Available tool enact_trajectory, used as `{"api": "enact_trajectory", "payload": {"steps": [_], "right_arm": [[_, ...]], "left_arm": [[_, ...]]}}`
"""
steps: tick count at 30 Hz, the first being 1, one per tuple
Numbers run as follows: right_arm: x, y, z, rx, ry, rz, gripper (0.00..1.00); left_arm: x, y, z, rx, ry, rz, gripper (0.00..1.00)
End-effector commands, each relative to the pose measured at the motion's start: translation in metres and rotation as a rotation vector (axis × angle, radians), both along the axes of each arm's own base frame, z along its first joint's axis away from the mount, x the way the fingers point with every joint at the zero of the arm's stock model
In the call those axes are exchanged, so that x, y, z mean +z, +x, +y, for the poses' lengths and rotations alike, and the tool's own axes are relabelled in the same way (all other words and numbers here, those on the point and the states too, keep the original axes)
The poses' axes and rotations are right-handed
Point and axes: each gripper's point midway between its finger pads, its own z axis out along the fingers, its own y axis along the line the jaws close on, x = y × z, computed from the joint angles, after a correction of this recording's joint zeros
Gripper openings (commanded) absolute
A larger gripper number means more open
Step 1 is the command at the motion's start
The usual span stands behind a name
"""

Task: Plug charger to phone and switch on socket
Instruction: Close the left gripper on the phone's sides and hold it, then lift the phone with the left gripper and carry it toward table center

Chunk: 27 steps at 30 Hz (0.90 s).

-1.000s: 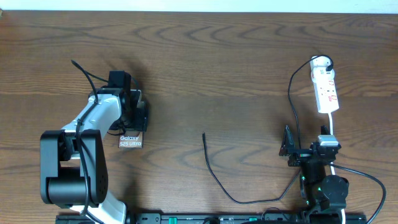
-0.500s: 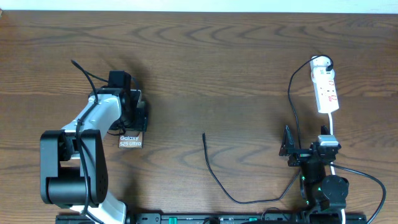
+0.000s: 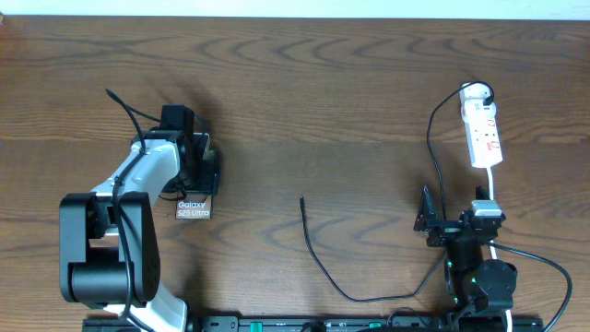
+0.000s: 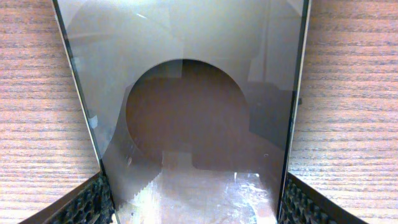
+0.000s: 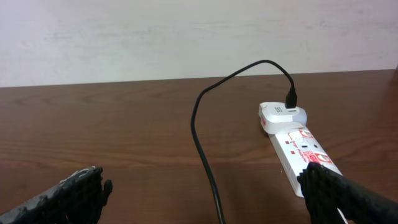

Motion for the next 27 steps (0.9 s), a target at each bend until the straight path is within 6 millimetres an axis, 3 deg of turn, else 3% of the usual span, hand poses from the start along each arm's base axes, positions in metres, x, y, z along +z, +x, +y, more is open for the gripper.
{"api": "enact_trajectory", "payload": {"steps": [1,8,15,27], "right_arm": [[-0.002,0.0,-0.002,-0.007,-0.009,0.005,0.99],[-0.002,0.0,-0.002,-0.007,-0.009,0.005,0.99],[-0.002,0.0,-0.002,-0.007,-0.009,0.005,0.99],[-0.002,0.0,-0.002,-0.007,-0.009,0.005,0.99]], "left_arm": [[-0.024,-0.027,-0.005,-0.011,-0.026,0.104,0.08],[-0.018,-0.023,-0.005,-0.007,-0.03,0.09,0.07],[0.002,-0.005,-0.015,-0.008,-0.087,0.025,0.07],[0.038,0.009,-0.018,-0.015,-0.104,-0.1,0.07]]}}
